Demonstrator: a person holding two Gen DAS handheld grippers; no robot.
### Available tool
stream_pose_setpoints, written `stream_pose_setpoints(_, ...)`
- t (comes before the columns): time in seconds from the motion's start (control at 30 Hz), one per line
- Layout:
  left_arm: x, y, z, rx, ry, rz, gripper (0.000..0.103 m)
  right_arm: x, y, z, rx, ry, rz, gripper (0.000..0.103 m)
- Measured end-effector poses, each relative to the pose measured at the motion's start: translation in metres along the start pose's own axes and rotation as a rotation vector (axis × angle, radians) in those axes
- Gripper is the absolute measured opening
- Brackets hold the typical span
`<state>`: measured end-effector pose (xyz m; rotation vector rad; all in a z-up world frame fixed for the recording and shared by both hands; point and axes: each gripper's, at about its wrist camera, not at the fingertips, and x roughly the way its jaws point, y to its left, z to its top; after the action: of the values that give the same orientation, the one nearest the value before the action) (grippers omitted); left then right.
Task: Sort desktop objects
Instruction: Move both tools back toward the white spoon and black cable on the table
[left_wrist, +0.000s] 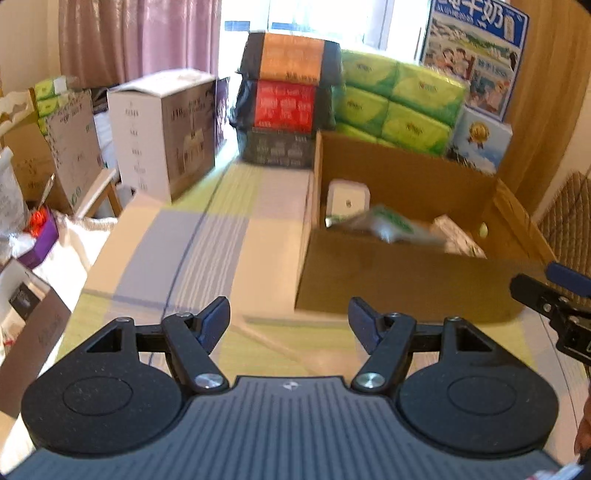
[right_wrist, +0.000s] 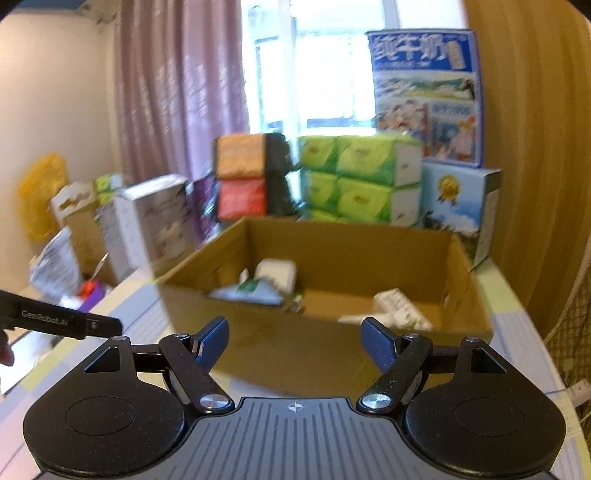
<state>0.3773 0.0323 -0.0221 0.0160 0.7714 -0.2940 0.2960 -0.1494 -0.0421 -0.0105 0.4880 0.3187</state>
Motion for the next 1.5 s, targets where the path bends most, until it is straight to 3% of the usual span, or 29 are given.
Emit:
stream_pose_setpoints(0.17, -0.001, -0.002, -0.020, 0.023, 0.051, -0.015, 0.066, 0.009, 0.014, -0.015, -0.074, 0.086, 0.083, 0.076)
stream_pose_setpoints(0.37, 0.008, 0.002, -0.026, 0.031, 0.086, 0.000, 0.067, 0.020, 0.021, -0.031, -0.120, 0.146, 0.120, 0.076)
stream_pose_setpoints(1.07, 0.022, 0.006, -0.031, 0.079, 0.127, 0.000, 0.069, 0.040, 0.022, -0.039, -0.177, 0.217, 0.170, 0.076)
stream_pose_setpoints(1.23, 0.026, 0.005, -0.036, 0.198, 0.129, -0.013, 0.073, 0.050, 0.026, -0.051, -0.281, 0.247, 0.262, 0.076)
stream_pose_setpoints(1.5, 0.035, 0.014, -0.044, 0.350, 0.132, -0.036, 0.073, 0.068, 0.036, -0.061, -0.375, 0.271, 0.340, 0.076)
